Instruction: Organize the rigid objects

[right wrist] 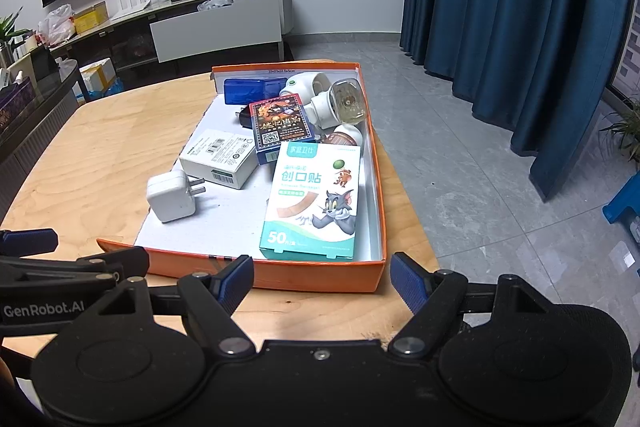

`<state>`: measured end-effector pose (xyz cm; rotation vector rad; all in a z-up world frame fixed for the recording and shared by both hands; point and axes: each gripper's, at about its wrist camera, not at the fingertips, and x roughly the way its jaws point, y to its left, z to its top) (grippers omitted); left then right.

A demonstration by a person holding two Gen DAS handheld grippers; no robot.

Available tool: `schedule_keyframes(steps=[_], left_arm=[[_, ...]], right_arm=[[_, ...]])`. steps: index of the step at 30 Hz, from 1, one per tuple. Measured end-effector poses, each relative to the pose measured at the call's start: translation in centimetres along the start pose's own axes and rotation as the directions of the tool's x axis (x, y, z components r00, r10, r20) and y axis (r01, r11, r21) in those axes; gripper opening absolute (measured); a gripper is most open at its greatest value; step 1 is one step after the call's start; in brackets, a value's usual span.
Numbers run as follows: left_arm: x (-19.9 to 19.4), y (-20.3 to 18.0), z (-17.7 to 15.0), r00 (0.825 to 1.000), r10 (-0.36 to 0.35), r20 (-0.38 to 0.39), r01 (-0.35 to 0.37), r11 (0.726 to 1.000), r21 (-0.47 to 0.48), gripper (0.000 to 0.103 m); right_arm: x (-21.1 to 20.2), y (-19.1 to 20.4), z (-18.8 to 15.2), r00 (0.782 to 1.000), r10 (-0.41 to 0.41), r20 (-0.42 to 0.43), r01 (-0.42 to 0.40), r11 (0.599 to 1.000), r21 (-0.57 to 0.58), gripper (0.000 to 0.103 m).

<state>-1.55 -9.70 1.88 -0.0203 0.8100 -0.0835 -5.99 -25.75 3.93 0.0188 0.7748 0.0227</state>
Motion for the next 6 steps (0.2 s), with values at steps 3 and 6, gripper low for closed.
schedule_keyframes(steps=[3, 6], left_arm=[[-0.06, 0.03, -0.01, 1.000, -0.001, 0.002, 0.001, 1.000, -0.001, 0.103], [-0.05, 0.05, 0.02, 1.000, -0.001, -0.002, 0.001, 1.000, 0.000, 0.103]], right_arm=[[-0.02, 0.07, 0.04, 1.000, 0.000, 0.001, 0.000, 1.000, -0.001, 0.089], [-0.02, 0.06, 0.05, 1.000, -0.002, 0.000, 0.002, 1.000, -0.002, 0.089]])
